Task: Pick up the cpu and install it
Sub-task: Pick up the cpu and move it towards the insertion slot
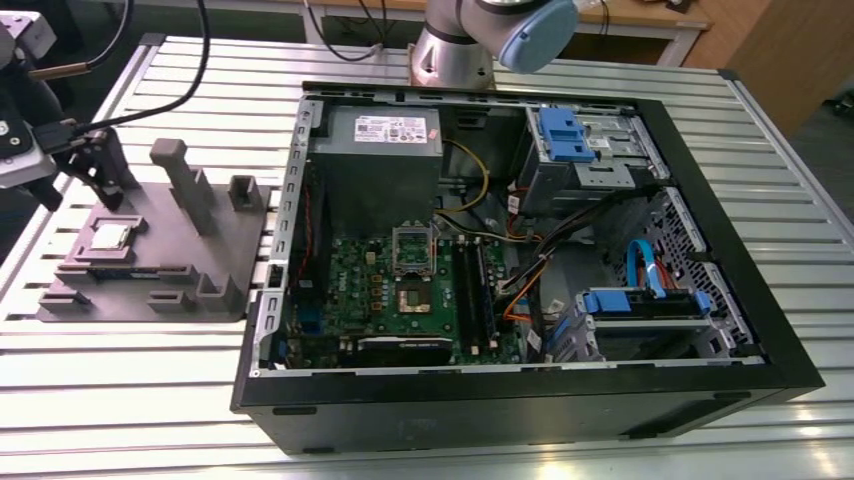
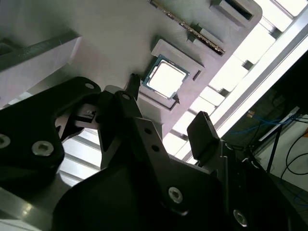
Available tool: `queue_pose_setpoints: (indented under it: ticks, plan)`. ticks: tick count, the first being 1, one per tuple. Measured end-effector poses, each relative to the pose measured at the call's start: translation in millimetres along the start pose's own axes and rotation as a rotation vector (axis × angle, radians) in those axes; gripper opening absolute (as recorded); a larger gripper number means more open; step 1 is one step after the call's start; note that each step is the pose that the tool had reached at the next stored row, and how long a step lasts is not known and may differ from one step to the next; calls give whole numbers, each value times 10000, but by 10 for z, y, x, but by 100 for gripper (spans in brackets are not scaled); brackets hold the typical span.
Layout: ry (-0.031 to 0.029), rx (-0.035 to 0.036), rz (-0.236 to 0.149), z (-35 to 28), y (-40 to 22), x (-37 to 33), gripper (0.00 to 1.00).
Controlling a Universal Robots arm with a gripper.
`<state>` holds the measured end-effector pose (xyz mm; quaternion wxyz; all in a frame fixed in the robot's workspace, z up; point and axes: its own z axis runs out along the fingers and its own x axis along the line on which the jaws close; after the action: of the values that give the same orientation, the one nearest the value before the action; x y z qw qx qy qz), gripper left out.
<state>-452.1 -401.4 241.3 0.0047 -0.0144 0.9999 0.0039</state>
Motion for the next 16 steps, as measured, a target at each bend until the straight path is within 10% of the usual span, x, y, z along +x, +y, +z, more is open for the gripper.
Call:
queue_pose_setpoints:
  ticks: [16]
  plan:
    - [-2, 0, 83, 290, -4, 3, 66]
